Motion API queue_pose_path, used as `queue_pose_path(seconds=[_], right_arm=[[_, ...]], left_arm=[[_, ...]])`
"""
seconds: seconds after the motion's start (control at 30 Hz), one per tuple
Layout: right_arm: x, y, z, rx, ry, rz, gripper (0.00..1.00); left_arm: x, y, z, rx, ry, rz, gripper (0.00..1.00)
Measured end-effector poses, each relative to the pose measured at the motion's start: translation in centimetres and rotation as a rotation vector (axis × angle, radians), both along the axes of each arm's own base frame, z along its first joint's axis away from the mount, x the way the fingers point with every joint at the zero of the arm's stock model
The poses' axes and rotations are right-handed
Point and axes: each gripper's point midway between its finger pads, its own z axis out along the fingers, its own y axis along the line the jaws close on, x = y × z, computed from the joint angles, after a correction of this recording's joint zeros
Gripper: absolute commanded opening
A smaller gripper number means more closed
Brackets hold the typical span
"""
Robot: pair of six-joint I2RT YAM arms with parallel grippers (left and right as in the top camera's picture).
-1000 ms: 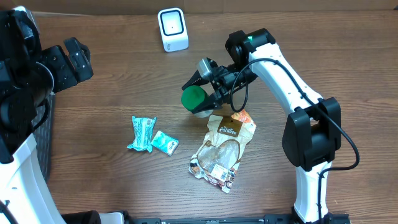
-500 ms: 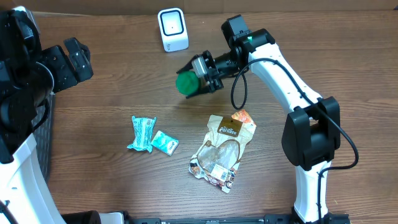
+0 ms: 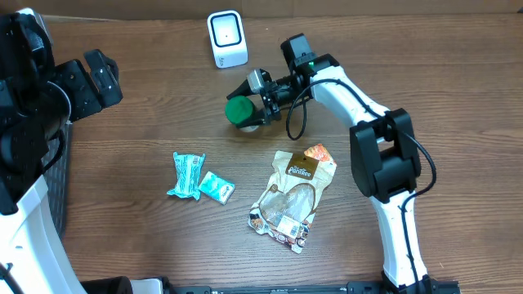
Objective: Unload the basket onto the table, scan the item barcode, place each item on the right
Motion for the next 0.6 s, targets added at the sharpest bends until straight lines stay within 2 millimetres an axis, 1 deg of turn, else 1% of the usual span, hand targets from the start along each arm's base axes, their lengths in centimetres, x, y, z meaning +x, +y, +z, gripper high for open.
queue_pose_path(seconds=[0.23, 0.37, 0.5, 0.53, 0.6], right_arm=[[0.3, 0.2, -3.1, 0.012, 0.102, 0.004, 0.04], [0.1, 0.2, -4.4, 0.012, 0.162, 0.007, 0.04], [0.0, 0.1, -4.5, 0.019, 0.188, 0.009, 0.23], [0.0, 0.1, -4.4, 0.02, 0.191, 0.01, 0.32], [-0.1, 0.1, -4.5, 0.014, 0.207, 0.009, 0.4]], left_arm=[[0.0, 0.0, 0.0, 0.0, 0.0, 0.0, 1.0], [0.0, 0.0, 0.0, 0.0, 0.0, 0.0, 1.0], [0.0, 0.0, 0.0, 0.0, 0.0, 0.0, 1.0], [0.0, 0.0, 0.0, 0.0, 0.0, 0.0, 0.99], [0.0, 0.0, 0.0, 0.0, 0.0, 0.0, 1.0]])
